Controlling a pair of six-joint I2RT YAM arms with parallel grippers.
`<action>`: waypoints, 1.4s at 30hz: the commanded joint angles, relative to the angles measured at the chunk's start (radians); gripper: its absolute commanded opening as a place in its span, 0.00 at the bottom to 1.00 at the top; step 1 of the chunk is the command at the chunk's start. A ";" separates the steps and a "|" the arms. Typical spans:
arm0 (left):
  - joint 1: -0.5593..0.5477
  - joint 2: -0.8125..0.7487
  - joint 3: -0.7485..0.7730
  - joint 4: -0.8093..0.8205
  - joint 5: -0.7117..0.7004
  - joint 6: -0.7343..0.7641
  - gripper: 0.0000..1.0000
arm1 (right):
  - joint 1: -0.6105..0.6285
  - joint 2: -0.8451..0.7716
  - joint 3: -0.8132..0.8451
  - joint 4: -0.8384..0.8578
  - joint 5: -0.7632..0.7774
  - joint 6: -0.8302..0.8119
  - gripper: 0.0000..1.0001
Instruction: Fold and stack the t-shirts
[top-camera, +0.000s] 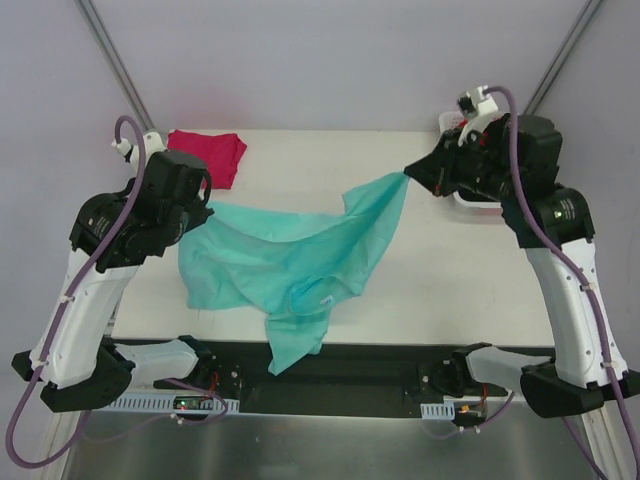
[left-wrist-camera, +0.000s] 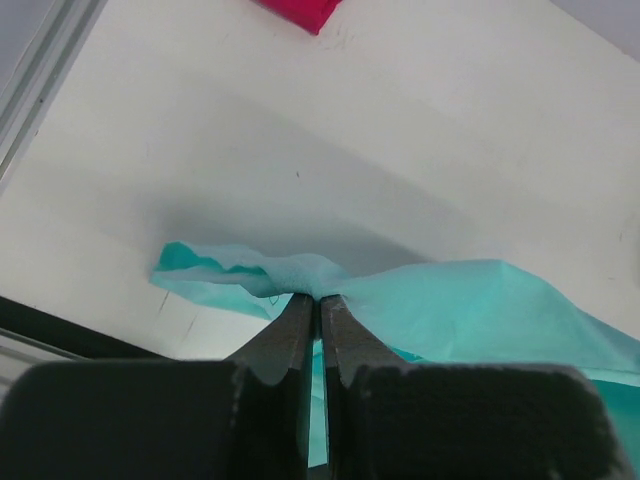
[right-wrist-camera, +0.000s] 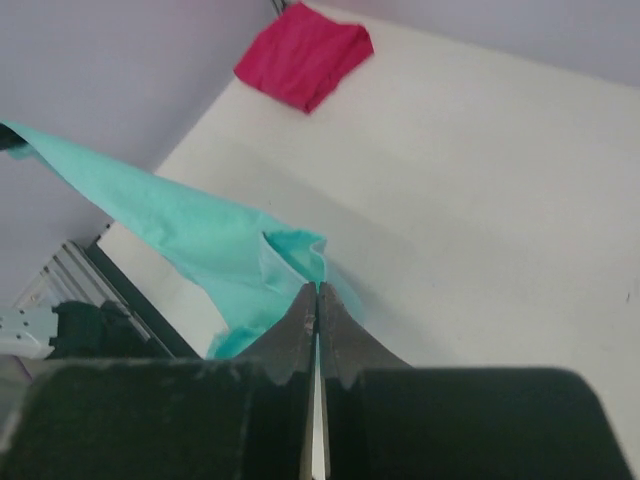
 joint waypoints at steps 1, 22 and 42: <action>0.028 0.044 0.145 -0.064 -0.033 0.082 0.00 | -0.066 0.098 0.252 -0.088 -0.116 0.005 0.01; 0.131 0.005 0.174 -0.067 0.097 0.157 0.00 | -0.411 0.267 0.384 0.344 -0.503 0.537 0.01; 0.111 -0.169 0.270 0.205 0.481 0.376 0.00 | -0.293 0.000 0.296 0.484 -0.594 0.556 0.01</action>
